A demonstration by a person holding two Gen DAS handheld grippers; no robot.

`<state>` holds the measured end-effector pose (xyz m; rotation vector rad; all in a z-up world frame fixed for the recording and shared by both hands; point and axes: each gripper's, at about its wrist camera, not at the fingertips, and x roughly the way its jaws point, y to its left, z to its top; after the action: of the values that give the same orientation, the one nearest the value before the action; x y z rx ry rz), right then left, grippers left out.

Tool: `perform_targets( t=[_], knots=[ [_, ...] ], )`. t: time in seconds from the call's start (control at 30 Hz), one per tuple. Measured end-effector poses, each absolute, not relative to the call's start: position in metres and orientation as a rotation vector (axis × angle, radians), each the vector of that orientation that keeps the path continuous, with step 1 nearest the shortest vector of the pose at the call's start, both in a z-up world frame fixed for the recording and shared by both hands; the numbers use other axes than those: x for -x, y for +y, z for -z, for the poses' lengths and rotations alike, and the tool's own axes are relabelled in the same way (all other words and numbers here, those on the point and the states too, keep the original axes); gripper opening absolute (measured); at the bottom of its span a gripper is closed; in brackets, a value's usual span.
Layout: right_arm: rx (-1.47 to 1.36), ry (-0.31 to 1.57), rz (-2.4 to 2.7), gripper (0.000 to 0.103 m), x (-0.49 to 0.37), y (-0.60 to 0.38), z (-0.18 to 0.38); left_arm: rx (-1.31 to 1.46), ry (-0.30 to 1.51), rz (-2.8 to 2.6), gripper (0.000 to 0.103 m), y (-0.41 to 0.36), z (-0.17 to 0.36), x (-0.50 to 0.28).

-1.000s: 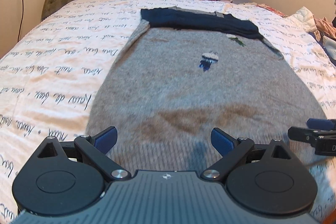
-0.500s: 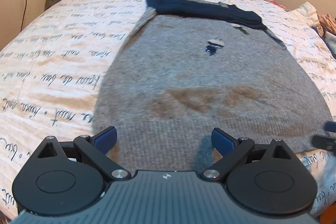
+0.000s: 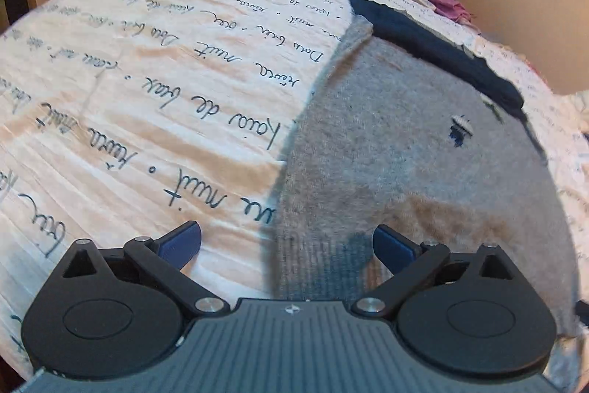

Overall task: Fold small clothes
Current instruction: 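Grasp the sweater hem with both grippers and lift it toward the collar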

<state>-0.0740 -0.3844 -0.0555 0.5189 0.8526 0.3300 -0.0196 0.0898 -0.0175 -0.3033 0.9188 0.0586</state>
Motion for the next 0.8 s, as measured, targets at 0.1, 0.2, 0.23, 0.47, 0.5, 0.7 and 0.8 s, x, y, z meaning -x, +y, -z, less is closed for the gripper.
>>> perform_targets(
  t=[0.1, 0.2, 0.23, 0.47, 0.5, 0.7, 0.8],
  knots=[
    [-0.536, 0.899, -0.382, 0.045, 0.065, -0.38, 0.059, 0.429, 0.911, 0.022, 0.101, 0.1, 0.016, 0.02],
    [-0.536, 0.915, -0.426, 0.045, 0.062, -0.378, 0.059, 0.505, 0.92, 0.075, 0.101, 0.111, 0.017, 0.018],
    [-0.545, 0.921, -0.435, 0.045, 0.061, -0.378, 0.059, 0.526, 0.922, 0.084, 0.1, 0.115, 0.019, 0.017],
    [-0.674, 0.927, -0.408, 0.044, 0.054, -0.408, 0.067, 0.624, 0.952, 0.131, 0.098, 0.134, 0.021, 0.003],
    [-0.7, 0.946, -0.424, 0.045, 0.05, -0.409, 0.071, 0.634, 0.96, 0.161, 0.098, 0.132, 0.022, 0.001],
    [-0.819, 0.994, -0.531, 0.046, 0.046, -0.412, 0.084, 0.639, 1.007, 0.298, 0.092, 0.118, 0.027, 0.001],
    [-0.882, 1.003, -0.564, 0.044, 0.049, -0.417, 0.092, 0.637, 1.023, 0.31, 0.081, 0.119, 0.03, 0.001]
  ],
)
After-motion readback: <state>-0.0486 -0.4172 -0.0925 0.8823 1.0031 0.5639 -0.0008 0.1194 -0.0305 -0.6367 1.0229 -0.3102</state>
